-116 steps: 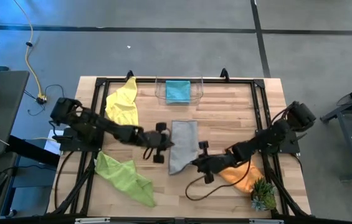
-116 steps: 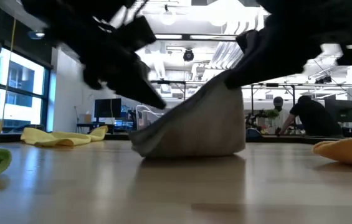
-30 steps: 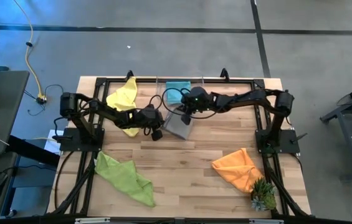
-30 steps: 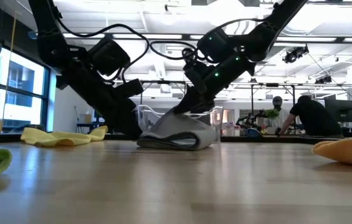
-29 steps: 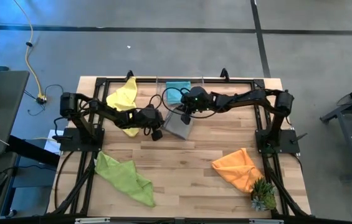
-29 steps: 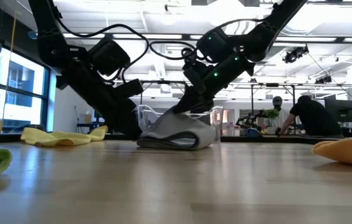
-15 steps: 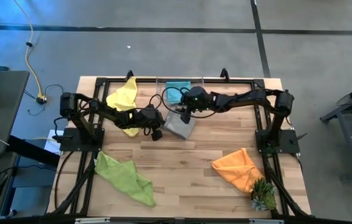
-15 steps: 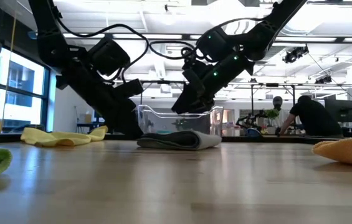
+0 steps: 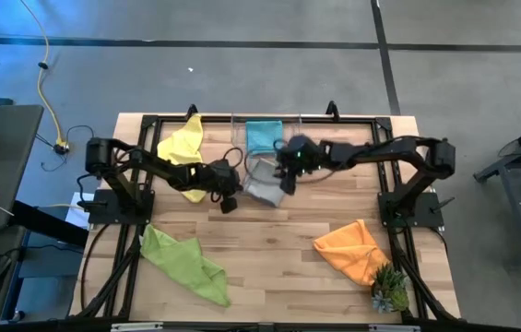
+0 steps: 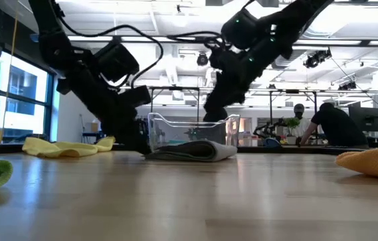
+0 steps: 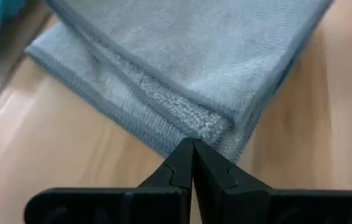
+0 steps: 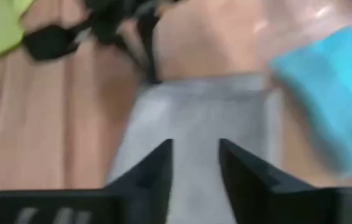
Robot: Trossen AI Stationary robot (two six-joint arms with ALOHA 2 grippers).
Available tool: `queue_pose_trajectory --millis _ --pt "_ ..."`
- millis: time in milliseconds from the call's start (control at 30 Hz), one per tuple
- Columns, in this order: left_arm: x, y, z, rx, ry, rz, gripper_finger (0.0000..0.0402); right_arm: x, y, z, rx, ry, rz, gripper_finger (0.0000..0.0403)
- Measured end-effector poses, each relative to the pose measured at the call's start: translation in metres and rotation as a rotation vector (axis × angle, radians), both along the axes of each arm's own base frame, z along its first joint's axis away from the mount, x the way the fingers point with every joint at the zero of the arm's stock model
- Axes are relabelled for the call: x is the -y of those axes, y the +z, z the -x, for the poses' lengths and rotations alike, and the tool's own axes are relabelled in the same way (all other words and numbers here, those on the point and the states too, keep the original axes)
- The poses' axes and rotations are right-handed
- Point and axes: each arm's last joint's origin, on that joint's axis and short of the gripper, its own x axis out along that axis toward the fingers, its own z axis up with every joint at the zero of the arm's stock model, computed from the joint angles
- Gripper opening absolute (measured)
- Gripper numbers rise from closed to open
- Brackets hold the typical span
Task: Fold microfiber towels
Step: Fold the gray towel
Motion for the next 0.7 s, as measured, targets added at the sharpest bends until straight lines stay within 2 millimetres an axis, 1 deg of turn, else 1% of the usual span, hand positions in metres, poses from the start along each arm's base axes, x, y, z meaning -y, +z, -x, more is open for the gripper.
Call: queue_pose_trajectory --millis 100,133,167,333,433,567,633,700 --pt "0.009 -0.003 -0.005 0.013 -0.013 0.017 0.0000 -0.018 -0.010 -0.001 0.020 0.002 -0.002 0.0034" --pt "0.013 -0.004 -0.008 0.023 -0.022 0.021 0.0000 -0.024 -0.012 -0.001 0.033 -0.006 0.002 0.0018" --pt "0.018 -0.005 -0.010 0.033 -0.036 0.027 0.0000 -0.029 -0.014 -0.001 0.042 -0.013 0.004 0.0010" --pt "0.041 -0.009 -0.021 0.099 -0.067 0.078 0.0000 -0.047 -0.015 -0.003 0.038 -0.016 -0.023 0.0033" --pt "0.054 -0.010 -0.031 0.126 -0.089 0.107 0.0000 -0.056 -0.015 -0.003 0.040 0.010 -0.025 0.0032" --pt "0.067 -0.012 -0.053 0.194 -0.126 0.117 0.0000 -0.066 -0.014 -0.002 0.030 0.020 -0.047 0.0017" --pt "0.073 -0.009 -0.069 0.231 -0.157 0.119 0.0000 -0.071 -0.012 -0.001 0.021 0.025 -0.055 0.0010" --pt "0.077 -0.004 -0.080 0.249 -0.214 0.123 0.0000 -0.075 -0.010 0.002 0.013 0.022 -0.049 0.0005"
